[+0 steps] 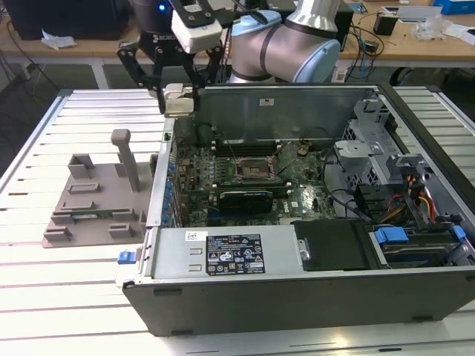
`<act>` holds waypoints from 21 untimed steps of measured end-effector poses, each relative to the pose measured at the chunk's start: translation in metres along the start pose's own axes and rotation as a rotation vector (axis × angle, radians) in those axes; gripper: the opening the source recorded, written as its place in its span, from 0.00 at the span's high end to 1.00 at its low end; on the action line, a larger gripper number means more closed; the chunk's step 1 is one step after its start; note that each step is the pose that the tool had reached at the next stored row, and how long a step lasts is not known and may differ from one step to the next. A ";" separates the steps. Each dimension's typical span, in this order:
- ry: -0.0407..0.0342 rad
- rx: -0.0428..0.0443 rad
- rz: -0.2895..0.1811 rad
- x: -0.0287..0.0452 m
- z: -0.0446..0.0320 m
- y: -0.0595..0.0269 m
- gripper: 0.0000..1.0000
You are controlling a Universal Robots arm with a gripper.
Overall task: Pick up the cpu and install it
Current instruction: 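Pick up the cpu and move it towards the insertion slot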
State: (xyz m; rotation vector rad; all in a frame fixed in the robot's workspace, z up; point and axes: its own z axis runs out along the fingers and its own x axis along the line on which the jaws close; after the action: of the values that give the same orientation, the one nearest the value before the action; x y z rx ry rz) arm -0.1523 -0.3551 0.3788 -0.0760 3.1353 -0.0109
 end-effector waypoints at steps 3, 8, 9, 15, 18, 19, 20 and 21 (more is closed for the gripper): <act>0.0040 -0.0001 0.002 -0.0116 0.0062 0.0029 0.46; 0.0065 -0.0002 0.002 -0.0286 0.0137 0.0053 0.46; 0.0069 -0.0002 0.002 -0.0331 0.0151 0.0056 0.46; 0.0114 -0.0003 0.003 -0.0546 0.0297 0.0078 0.46; 0.0134 -0.0006 0.003 -0.0594 0.0353 0.0090 0.46; 0.0140 -0.0005 0.003 -0.0607 0.0369 0.0094 0.46; 0.0151 -0.0006 0.003 -0.0629 0.0399 0.0102 0.46; 0.0159 -0.0006 0.003 -0.0646 0.0422 0.0109 0.46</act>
State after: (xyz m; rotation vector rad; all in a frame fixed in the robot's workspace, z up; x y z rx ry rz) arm -0.0880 -0.3413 0.3368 -0.0712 3.1514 -0.0105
